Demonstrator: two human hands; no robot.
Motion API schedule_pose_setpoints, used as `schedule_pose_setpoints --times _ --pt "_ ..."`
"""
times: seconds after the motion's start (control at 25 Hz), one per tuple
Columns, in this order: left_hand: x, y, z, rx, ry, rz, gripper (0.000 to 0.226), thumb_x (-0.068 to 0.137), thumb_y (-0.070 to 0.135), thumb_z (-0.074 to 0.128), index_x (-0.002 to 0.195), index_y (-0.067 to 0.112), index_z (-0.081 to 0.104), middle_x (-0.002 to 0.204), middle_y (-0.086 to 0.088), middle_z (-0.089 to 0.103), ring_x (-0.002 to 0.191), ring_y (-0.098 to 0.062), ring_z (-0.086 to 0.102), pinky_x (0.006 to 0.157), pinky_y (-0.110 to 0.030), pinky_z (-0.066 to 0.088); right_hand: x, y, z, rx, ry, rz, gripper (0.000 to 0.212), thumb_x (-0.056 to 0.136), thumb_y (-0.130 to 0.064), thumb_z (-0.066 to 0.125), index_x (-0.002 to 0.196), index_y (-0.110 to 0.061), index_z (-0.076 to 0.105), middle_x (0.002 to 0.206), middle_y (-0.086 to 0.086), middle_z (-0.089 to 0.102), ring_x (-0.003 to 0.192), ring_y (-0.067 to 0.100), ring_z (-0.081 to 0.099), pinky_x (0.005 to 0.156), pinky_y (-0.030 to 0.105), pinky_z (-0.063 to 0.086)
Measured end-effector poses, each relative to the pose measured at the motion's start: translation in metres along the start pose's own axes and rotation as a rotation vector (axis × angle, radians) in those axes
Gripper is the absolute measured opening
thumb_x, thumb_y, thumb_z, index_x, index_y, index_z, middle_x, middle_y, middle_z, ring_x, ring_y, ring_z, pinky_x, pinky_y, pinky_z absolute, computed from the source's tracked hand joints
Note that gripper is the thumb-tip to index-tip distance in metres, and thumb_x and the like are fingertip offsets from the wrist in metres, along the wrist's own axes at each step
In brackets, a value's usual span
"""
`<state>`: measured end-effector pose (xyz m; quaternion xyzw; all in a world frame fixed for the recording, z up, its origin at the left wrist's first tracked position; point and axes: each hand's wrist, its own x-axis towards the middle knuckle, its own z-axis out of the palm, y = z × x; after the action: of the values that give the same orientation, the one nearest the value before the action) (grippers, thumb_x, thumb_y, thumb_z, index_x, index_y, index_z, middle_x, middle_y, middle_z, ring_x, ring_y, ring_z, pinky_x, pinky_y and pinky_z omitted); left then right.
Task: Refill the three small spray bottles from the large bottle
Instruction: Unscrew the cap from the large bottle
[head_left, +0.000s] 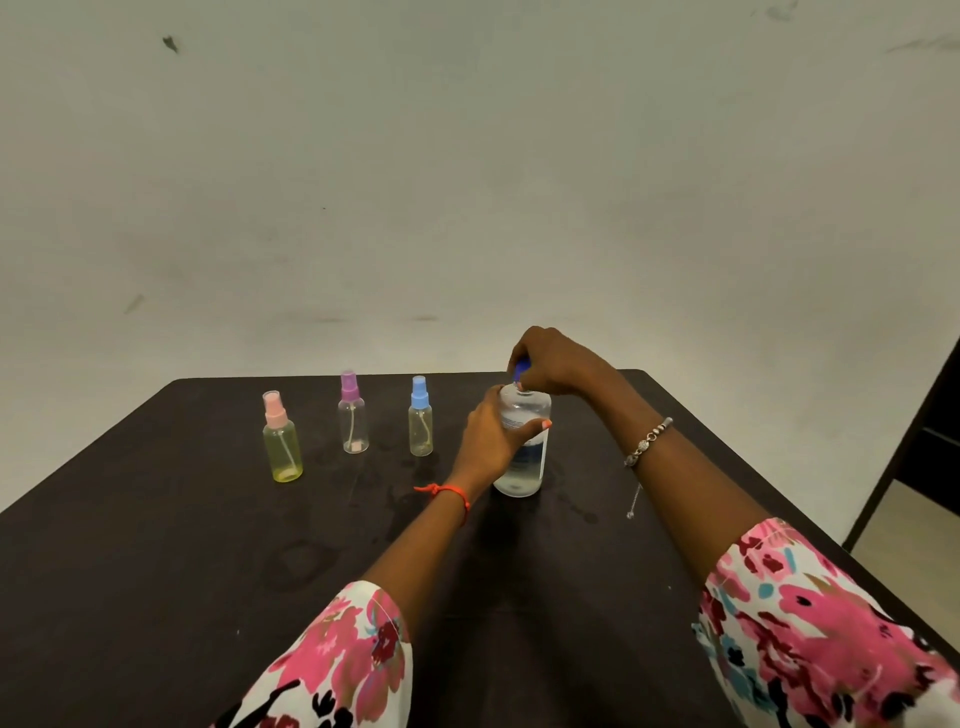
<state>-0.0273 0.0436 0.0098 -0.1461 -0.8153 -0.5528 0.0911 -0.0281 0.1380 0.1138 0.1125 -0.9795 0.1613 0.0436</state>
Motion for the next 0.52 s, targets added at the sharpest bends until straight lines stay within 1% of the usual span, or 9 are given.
schedule_pose_setpoints --times 0.04,0.08,0.16,0.2,0.28,0.32,0.36,0.44,0.52 --pt "-0.0003 -0.0002 -0.0001 -0.001 0.001 -0.002 0.066 0.077 0.037 0.068 0.131 0.014 0.038 0.129 -0.009 0.053 0.117 -0.022 0.051 0.087 -0.024 0.039 0.0002 -0.0012 -0.0021 -0.002 -0.036 -0.01 0.025 0.082 -0.005 0.059 0.105 0.003 0.062 0.109 0.019 0.063 0.083 0.02 0.053 0.063 0.023 0.041" --pt "-0.0006 -0.0002 0.0001 -0.011 0.001 0.001 0.066 0.077 0.036 0.068 0.132 0.014 0.038 0.13 -0.009 0.053 0.119 -0.022 0.05 0.088 -0.025 0.039 0.0006 -0.002 -0.0037 -0.002 -0.053 -0.02 0.025 0.083 -0.009 0.06 0.106 0.002 0.062 0.108 0.017 0.064 0.079 0.019 0.054 0.062 0.022 0.042" --pt "-0.0001 -0.0009 0.0001 -0.034 0.006 0.014 0.065 0.077 0.034 0.069 0.131 0.014 0.039 0.13 -0.008 0.054 0.119 -0.023 0.051 0.089 -0.024 0.039 0.0015 -0.0029 -0.0046 0.038 -0.023 -0.012 0.032 0.084 -0.025 0.064 0.103 0.001 0.063 0.096 0.013 0.06 0.066 0.017 0.054 0.055 0.02 0.04" --pt "-0.0003 -0.0011 -0.0001 -0.039 0.009 0.016 0.063 0.077 0.033 0.07 0.129 0.013 0.04 0.129 -0.008 0.055 0.118 -0.023 0.052 0.089 -0.023 0.039 0.0031 -0.0017 -0.0036 0.039 0.014 0.007 0.033 0.083 -0.029 0.065 0.096 0.001 0.062 0.089 0.011 0.057 0.063 0.016 0.051 0.054 0.021 0.038" --pt "-0.0002 -0.0011 0.0 -0.027 0.013 0.01 0.063 0.076 0.034 0.07 0.128 0.013 0.041 0.128 -0.008 0.055 0.117 -0.022 0.053 0.089 -0.024 0.04 0.0034 0.0002 -0.0017 -0.025 0.064 0.028 0.028 0.083 -0.027 0.065 0.078 -0.001 0.055 0.08 0.011 0.053 0.066 0.018 0.048 0.054 0.022 0.034" --pt "-0.0002 -0.0009 0.0002 -0.017 0.01 0.007 0.064 0.076 0.035 0.07 0.129 0.013 0.04 0.129 -0.008 0.055 0.117 -0.022 0.052 0.089 -0.024 0.04 0.0036 0.0009 -0.0012 -0.041 0.058 0.019 0.022 0.084 -0.021 0.065 0.078 -0.002 0.055 0.084 0.014 0.055 0.07 0.02 0.049 0.054 0.022 0.034" --pt "-0.0002 -0.0011 0.0004 -0.008 0.006 0.003 0.066 0.076 0.036 0.069 0.13 0.013 0.039 0.13 -0.009 0.054 0.118 -0.023 0.052 0.089 -0.025 0.04 0.0032 0.0011 -0.002 -0.034 0.034 -0.002 0.014 0.083 -0.013 0.063 0.086 0.0 0.06 0.093 0.017 0.06 0.076 0.02 0.05 0.055 0.021 0.036" --pt "-0.0011 -0.0004 0.0007 0.003 -0.001 -0.01 0.069 0.076 0.038 0.069 0.133 0.014 0.037 0.132 -0.009 0.052 0.121 -0.024 0.05 0.09 -0.025 0.039 0.001 0.0003 -0.0059 -0.016 -0.021 -0.041 0.017 0.08 0.0 0.06 0.097 0.002 0.064 0.109 0.019 0.063 0.084 0.02 0.051 0.059 0.02 0.04" --pt "-0.0015 0.0002 0.0004 0.008 0.0 -0.02 0.07 0.077 0.038 0.068 0.134 0.015 0.035 0.134 -0.009 0.05 0.123 -0.025 0.048 0.092 -0.028 0.04 -0.0008 -0.0011 -0.0082 -0.005 -0.041 -0.073 0.023 0.08 -0.006 0.063 0.103 -0.002 0.064 0.117 0.016 0.06 0.09 0.02 0.052 0.067 0.022 0.041"
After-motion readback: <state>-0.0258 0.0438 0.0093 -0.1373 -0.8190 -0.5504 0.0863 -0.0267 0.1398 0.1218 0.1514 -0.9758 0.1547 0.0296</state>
